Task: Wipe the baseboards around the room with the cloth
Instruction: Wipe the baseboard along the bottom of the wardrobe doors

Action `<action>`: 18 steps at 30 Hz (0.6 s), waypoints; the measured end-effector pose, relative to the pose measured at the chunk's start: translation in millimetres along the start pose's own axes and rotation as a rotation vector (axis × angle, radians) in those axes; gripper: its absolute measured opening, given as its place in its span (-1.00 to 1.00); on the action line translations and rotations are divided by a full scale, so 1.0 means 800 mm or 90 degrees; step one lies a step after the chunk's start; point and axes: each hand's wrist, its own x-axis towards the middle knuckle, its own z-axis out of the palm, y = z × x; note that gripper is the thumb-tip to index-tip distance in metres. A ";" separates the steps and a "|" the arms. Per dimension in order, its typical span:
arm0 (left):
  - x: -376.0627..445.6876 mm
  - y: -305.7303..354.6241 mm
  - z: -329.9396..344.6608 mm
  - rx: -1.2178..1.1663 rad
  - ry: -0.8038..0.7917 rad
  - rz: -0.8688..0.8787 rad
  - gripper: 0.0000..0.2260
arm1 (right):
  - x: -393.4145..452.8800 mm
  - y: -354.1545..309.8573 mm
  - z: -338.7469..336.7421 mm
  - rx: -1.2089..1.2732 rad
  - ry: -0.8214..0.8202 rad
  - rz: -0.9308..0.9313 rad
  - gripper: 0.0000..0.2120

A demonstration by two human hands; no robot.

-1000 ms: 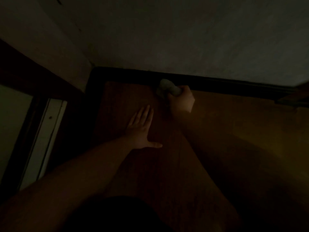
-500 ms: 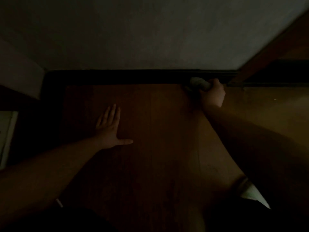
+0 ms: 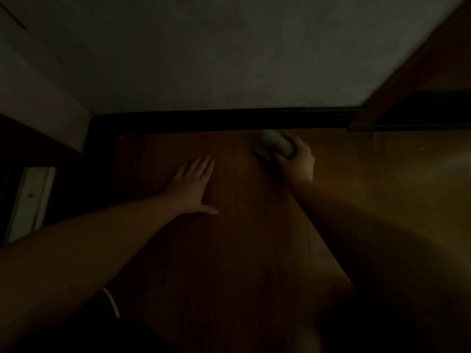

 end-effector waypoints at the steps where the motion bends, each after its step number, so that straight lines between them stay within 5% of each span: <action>1: 0.004 0.005 0.001 -0.014 -0.010 -0.001 0.29 | -0.003 -0.007 0.010 0.001 -0.013 -0.007 -0.55; 11: 0.016 0.017 0.024 -0.070 -0.033 -0.048 0.38 | 0.007 -0.072 0.096 0.045 -0.065 -0.061 -0.52; 18: 0.015 0.016 0.023 -0.078 -0.030 -0.048 0.39 | 0.037 -0.048 0.070 0.069 0.016 0.037 -0.58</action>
